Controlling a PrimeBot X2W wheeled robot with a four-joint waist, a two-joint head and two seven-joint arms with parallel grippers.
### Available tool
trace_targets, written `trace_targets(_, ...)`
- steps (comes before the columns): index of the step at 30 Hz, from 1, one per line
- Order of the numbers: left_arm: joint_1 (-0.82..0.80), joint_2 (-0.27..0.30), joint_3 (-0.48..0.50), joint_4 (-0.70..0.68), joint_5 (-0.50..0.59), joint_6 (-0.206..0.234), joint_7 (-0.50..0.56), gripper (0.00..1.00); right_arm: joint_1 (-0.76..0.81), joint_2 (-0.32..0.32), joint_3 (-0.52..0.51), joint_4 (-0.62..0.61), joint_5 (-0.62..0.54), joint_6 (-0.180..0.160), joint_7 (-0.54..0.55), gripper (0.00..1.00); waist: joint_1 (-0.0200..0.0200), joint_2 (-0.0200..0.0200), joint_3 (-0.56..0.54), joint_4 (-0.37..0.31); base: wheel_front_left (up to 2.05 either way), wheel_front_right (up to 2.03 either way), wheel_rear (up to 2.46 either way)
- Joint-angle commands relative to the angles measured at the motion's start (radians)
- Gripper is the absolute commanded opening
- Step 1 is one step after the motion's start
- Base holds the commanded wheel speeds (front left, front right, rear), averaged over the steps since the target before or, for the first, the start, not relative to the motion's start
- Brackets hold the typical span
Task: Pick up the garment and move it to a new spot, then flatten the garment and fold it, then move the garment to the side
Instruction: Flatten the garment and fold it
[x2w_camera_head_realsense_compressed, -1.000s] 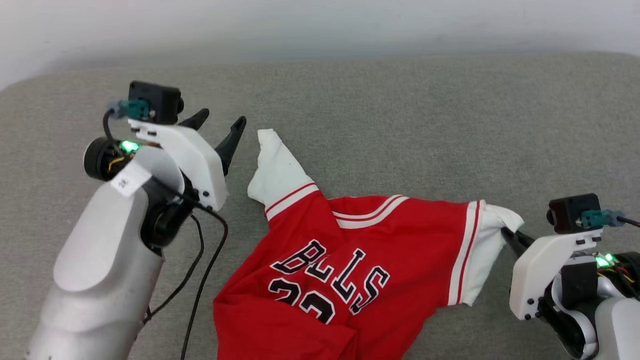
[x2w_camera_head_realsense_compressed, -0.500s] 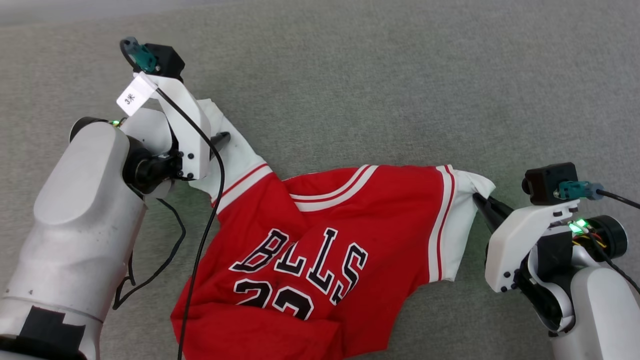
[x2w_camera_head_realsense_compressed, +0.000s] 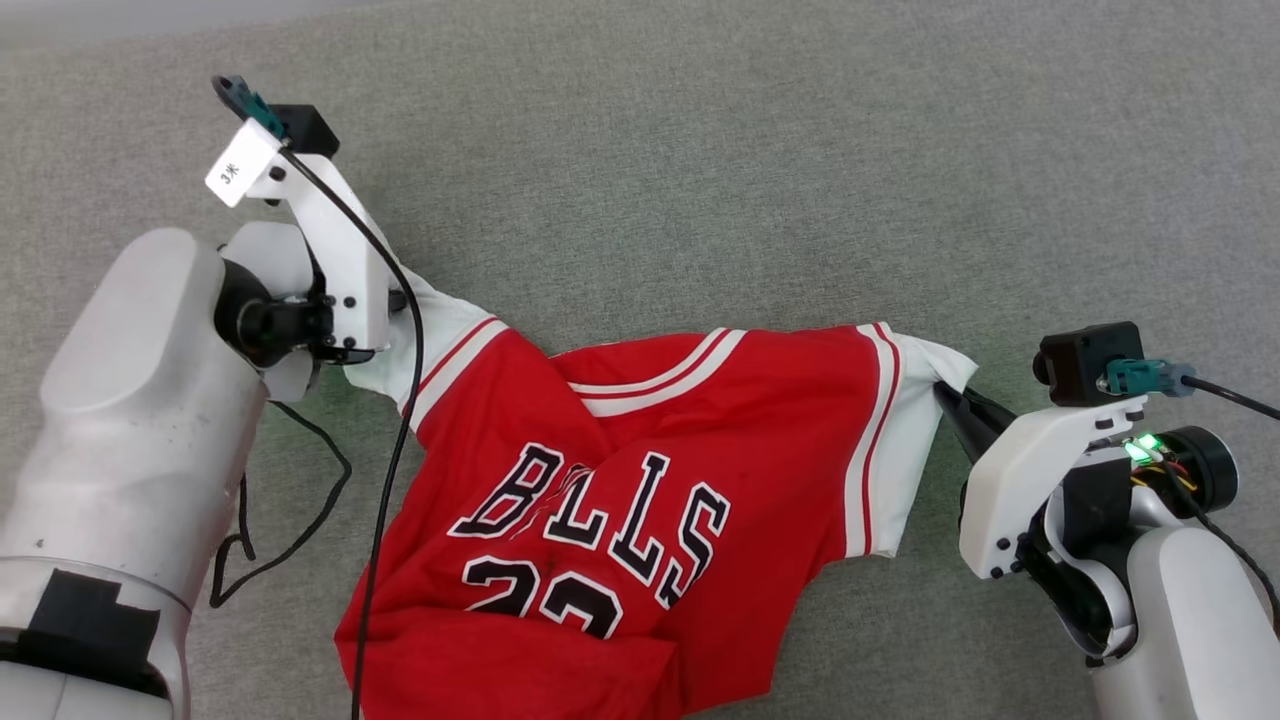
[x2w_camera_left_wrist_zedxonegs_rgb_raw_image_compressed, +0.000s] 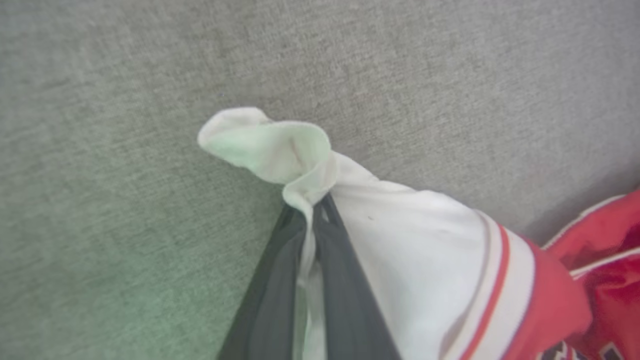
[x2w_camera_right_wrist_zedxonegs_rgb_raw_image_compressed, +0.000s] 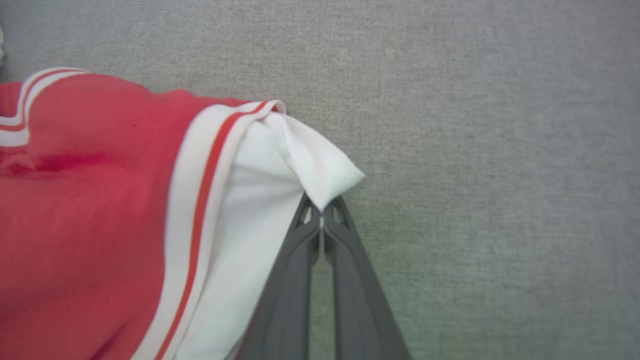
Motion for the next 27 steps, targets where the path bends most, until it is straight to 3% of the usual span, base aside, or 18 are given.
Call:
trace_targets(1,0.102,-0.019,-0.037,0.055,0.009,0.002,0.014,0.00,-0.013,-0.005,-0.002,0.002,0.011,-0.001,-0.005,0.00,0.0002,0.0000,-0.003,0.002,0.00,0.00,0.00)
trace_targets(15,-0.024,0.045,-0.070,-0.020,0.013,0.001,-0.332,0.00,-0.098,-0.078,-0.058,0.077,-0.003,-0.001,-0.036,0.00,0.0002,0.0000,-0.129,0.058,0.00,0.00,0.00)
trace_targets(27,-0.173,0.091,-0.079,-0.011,0.045,0.001,-0.675,0.00,-0.447,-0.174,-0.048,0.263,0.038,-0.001,-0.060,0.00,0.0002,0.0000,-0.141,0.103,0.00,0.00,0.00)
